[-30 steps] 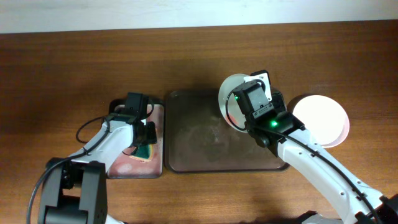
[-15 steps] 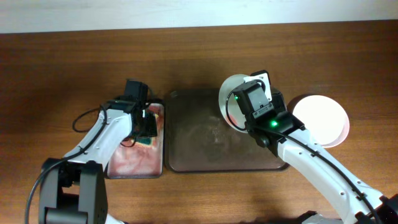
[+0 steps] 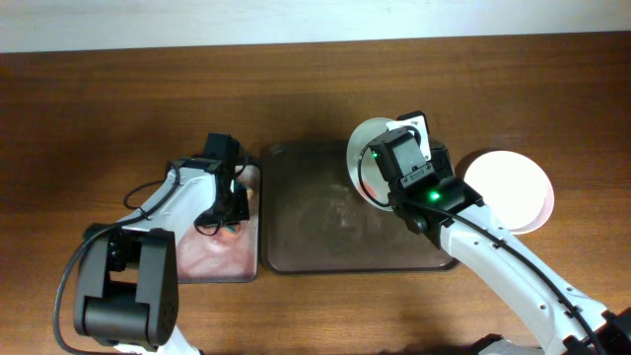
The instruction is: Clean dirty plates on tray and stack at the side
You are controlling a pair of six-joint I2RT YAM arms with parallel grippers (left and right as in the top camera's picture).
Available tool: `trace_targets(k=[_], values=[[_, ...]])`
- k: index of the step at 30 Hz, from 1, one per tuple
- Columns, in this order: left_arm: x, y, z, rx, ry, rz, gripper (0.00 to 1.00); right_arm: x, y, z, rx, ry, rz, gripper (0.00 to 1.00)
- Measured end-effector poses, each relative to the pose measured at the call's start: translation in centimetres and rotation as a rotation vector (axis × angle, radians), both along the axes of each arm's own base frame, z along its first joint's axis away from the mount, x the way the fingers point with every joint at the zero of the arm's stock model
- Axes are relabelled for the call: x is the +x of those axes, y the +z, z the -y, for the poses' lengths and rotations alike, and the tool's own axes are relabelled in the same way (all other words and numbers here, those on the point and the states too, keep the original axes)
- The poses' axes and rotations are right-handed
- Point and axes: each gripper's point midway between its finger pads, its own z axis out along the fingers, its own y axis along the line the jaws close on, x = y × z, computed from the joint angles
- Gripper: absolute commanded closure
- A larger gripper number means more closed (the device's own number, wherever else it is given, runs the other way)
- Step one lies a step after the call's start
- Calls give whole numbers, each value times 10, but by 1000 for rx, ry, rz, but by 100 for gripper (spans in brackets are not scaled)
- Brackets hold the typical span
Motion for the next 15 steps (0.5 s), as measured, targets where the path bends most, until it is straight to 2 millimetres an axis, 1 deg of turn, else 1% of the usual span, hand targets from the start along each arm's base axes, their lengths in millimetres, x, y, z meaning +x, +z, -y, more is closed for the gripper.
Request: trace_targets(k=[3, 6, 7, 8, 9, 11, 13, 14, 15], values=[[-3, 0, 0, -1, 0, -14, 100, 0, 0, 0, -1, 0, -2, 96], [-13, 0, -2, 6, 0, -53, 100, 0, 0, 0, -1, 0, -2, 96], [-14, 0, -2, 7, 0, -58, 59, 0, 0, 0, -2, 0, -2, 96], [-14, 2, -1, 4, 0, -57, 23, 0, 0, 0, -2, 0, -3, 96], [-14, 4, -1, 2, -4, -51, 19, 0, 0, 0, -2, 0, -2, 96], [-12, 15, 0, -8, -3, -21, 18, 0, 0, 0, 0, 0, 0, 96], [-10, 19, 1, -15, -1, -6, 18, 1, 1, -1, -2, 4, 1, 96], [-10, 19, 3, -26, -2, -7, 14, 1, 5, -5, -24, 34, 2, 96], [-9, 19, 5, -38, -2, -1, 13, 1, 9, -12, -38, 61, 4, 96]])
